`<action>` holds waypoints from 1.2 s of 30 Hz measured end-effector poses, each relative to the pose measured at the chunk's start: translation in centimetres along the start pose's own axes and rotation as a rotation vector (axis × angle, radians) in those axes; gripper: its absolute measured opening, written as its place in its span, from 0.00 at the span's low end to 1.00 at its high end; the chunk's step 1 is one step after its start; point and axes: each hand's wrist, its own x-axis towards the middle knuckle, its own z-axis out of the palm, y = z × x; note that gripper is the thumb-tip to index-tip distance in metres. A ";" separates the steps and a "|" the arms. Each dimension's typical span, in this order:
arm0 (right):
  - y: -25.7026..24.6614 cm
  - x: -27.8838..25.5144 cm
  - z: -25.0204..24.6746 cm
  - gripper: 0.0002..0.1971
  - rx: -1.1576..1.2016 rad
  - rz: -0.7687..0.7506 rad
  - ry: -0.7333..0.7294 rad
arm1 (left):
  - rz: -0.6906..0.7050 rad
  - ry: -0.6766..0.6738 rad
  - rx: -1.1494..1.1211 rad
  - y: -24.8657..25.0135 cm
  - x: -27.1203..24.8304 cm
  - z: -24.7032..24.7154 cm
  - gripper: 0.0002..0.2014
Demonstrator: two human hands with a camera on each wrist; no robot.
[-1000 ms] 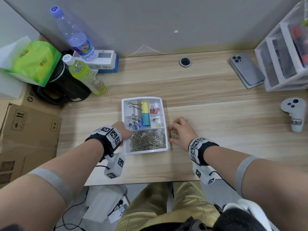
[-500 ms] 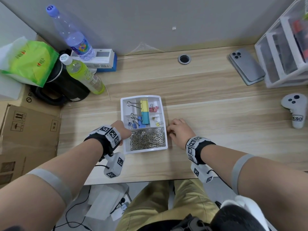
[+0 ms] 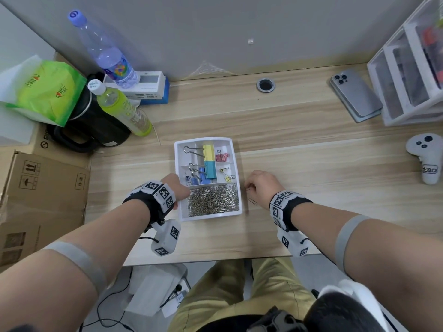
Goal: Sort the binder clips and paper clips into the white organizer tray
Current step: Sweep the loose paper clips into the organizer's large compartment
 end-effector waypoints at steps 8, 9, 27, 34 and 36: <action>-2.0 0.1 -1.8 0.11 0.241 0.094 0.021 | -0.002 -0.004 0.006 0.0 -0.3 -0.3 0.13; -2.8 0.1 -1.9 0.10 0.270 0.083 0.005 | -0.002 -0.004 0.007 0.0 -0.3 -0.3 0.13; -0.9 -0.1 -2.7 0.09 0.056 0.124 0.107 | 0.008 -0.019 0.020 0.1 -0.4 -0.4 0.14; 4.3 -1.6 -3.8 0.13 -0.186 0.040 -0.089 | 0.007 -0.015 0.006 0.2 -0.5 -0.4 0.13; 3.9 -1.7 -3.3 0.10 -0.156 0.034 -0.084 | 0.003 -0.010 0.003 0.3 -0.6 -0.4 0.13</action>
